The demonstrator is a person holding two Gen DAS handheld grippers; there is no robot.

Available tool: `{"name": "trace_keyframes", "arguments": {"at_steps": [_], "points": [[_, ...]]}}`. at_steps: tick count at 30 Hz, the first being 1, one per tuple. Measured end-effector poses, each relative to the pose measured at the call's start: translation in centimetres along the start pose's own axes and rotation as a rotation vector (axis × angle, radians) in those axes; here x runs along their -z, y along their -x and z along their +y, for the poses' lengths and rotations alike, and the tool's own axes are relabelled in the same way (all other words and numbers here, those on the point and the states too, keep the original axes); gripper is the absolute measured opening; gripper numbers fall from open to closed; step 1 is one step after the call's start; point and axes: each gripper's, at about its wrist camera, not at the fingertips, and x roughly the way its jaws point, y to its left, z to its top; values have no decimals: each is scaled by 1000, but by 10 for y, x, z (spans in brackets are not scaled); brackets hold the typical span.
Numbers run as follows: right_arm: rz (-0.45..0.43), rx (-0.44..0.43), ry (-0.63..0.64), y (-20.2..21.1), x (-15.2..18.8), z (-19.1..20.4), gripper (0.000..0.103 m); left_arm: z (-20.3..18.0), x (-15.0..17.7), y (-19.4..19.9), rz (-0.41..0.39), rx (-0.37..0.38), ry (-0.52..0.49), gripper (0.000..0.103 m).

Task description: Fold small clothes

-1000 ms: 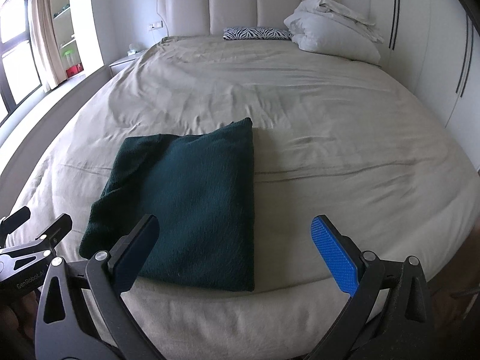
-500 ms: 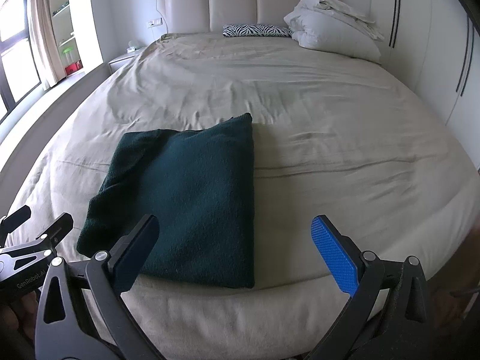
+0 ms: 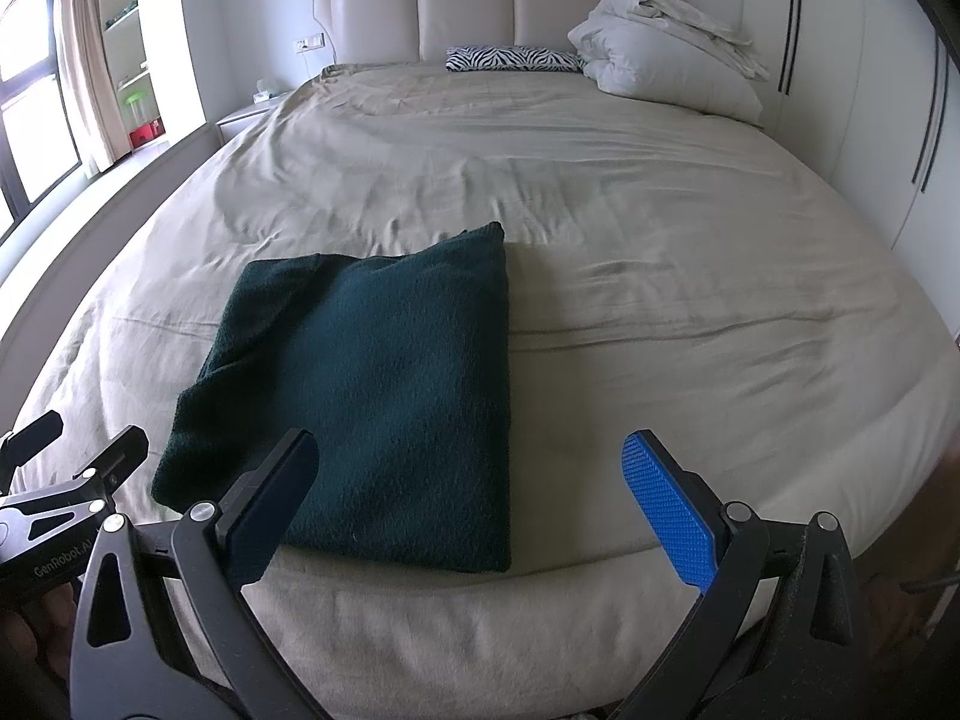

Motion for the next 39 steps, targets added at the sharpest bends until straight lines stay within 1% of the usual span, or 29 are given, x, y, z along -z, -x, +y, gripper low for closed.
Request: {"name": "trace_keyframes", "arguments": {"at_steps": [39], "points": [[5, 0, 3, 0, 7, -4, 103, -2, 4, -1, 6, 3, 1, 103]]}}
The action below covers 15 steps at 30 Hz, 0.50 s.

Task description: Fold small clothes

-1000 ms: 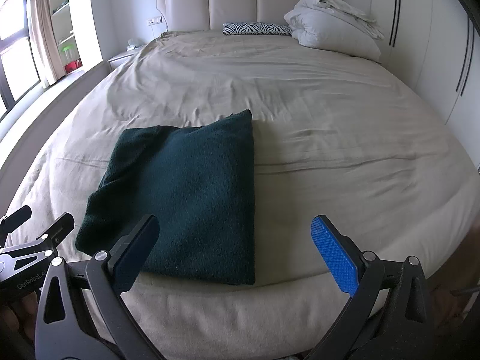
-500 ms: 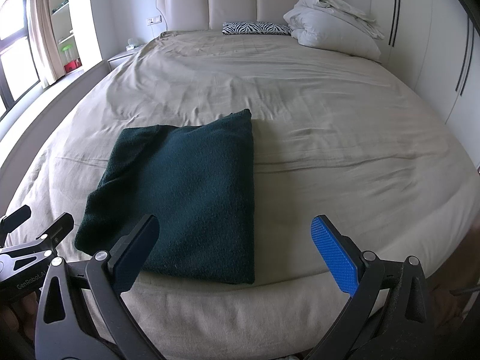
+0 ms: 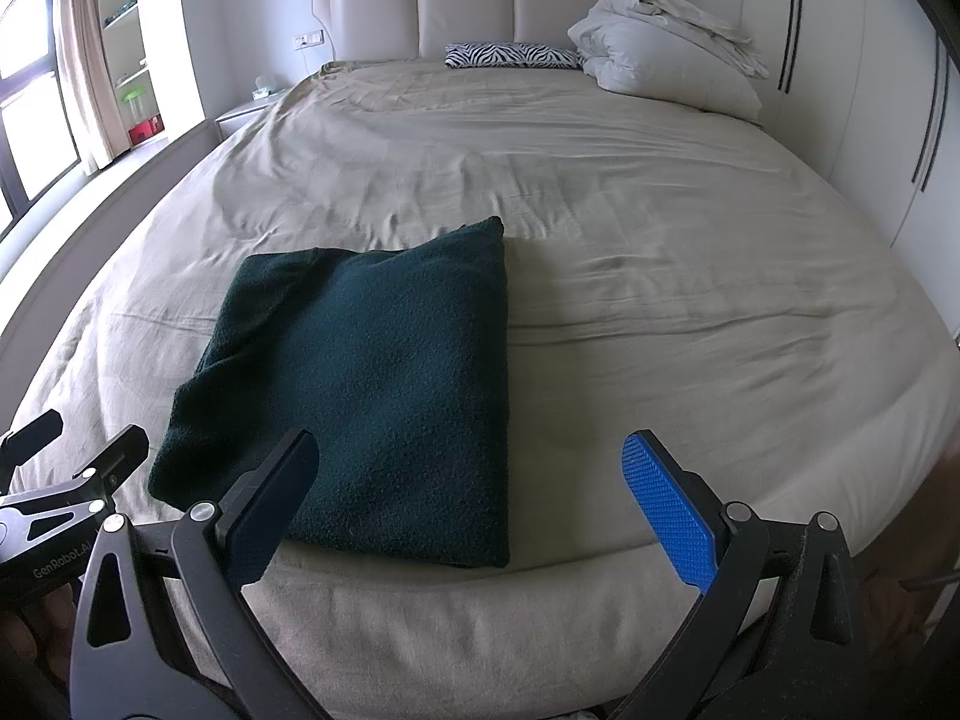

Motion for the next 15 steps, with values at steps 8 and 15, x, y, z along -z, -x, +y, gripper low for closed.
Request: {"name": "trace_keyframes", "arguments": {"at_steps": [8, 15], "points": [[0, 1, -1, 1, 1, 1, 103, 1, 2, -3, 4, 4, 0, 103], [5, 0, 3, 0, 5, -2, 103, 1, 4, -4, 9, 3, 4, 103]]}}
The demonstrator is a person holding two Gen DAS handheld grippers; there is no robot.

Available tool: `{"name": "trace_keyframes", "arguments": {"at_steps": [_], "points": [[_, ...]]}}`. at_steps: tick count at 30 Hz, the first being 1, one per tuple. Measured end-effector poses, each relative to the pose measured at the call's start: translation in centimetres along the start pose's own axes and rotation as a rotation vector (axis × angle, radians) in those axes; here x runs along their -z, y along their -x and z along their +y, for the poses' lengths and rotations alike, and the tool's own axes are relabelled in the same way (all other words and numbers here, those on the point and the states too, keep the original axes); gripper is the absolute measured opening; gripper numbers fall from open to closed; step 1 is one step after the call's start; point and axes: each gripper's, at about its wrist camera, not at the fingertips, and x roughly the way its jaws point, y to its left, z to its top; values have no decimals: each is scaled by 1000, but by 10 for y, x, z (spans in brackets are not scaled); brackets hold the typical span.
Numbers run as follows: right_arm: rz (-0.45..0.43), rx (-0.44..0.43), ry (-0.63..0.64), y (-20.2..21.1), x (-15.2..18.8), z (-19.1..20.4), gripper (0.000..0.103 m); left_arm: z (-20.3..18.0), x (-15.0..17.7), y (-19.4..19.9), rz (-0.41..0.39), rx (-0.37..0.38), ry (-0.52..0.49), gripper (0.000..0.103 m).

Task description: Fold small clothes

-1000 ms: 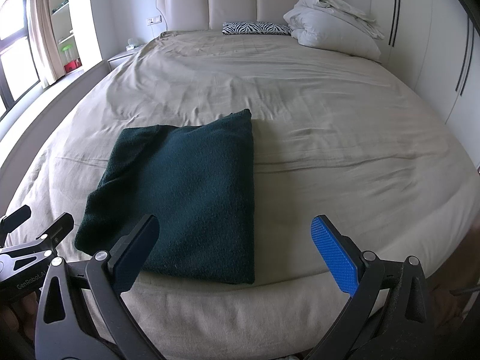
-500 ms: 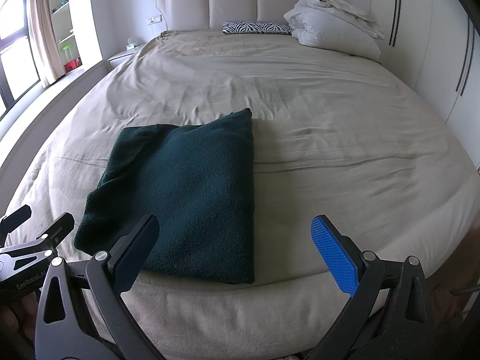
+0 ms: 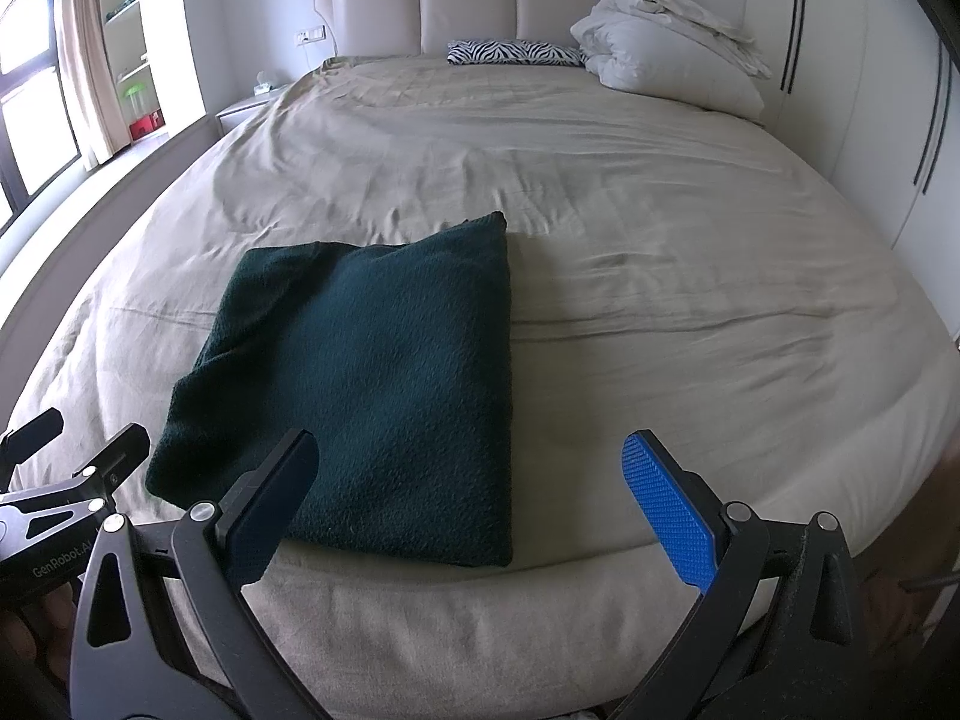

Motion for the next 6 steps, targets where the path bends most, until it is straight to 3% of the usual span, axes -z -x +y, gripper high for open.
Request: {"name": "trace_keyframes", "arguments": {"at_steps": [6], "points": [[5, -2, 4, -2, 2, -3, 103, 3, -1, 1, -19, 3, -11, 103]]}}
